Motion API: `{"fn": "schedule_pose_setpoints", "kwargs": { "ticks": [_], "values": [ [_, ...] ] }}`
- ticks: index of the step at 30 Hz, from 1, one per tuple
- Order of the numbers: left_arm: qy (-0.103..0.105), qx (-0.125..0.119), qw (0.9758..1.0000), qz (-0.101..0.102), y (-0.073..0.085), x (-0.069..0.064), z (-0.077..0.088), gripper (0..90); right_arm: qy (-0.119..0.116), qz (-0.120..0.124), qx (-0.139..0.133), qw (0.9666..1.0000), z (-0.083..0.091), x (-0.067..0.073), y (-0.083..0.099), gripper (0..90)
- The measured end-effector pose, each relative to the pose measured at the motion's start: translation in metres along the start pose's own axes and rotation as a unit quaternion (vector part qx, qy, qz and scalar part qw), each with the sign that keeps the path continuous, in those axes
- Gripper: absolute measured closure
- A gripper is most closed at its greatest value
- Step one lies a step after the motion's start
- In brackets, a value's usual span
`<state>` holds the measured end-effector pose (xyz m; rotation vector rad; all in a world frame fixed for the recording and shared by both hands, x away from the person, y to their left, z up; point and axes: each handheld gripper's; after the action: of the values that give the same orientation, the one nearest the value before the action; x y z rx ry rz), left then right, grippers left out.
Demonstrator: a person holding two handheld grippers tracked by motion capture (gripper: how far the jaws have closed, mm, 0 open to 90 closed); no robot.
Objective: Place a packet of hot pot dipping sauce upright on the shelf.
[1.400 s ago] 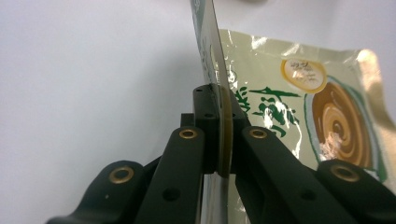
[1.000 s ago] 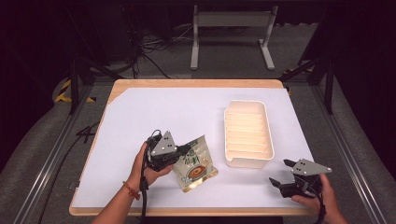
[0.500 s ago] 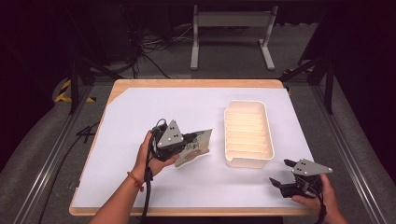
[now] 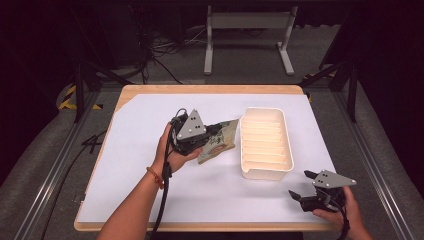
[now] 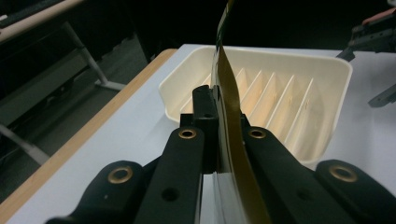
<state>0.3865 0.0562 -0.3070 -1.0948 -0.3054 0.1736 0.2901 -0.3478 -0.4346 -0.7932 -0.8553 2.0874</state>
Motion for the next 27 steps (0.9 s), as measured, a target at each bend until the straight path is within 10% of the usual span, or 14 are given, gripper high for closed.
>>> {"fn": "schedule_pose_setpoints", "kwargs": {
  "ticks": [27],
  "values": [
    [0.087,-0.053,0.9941,-0.037,-0.040,-0.019,-0.059,89.6,0.000,0.004,0.004,1.0000,-0.002,0.001,0.001,14.5]
  ]
}}
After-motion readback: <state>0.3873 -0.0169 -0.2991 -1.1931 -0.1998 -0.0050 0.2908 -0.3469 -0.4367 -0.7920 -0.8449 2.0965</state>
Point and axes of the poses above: each handheld gripper's, and its own axes: z roughly backward along the jaws, y roughly out of its underside, x roughly to its left, and after that the axes turned 10 degrees about y, right-handed
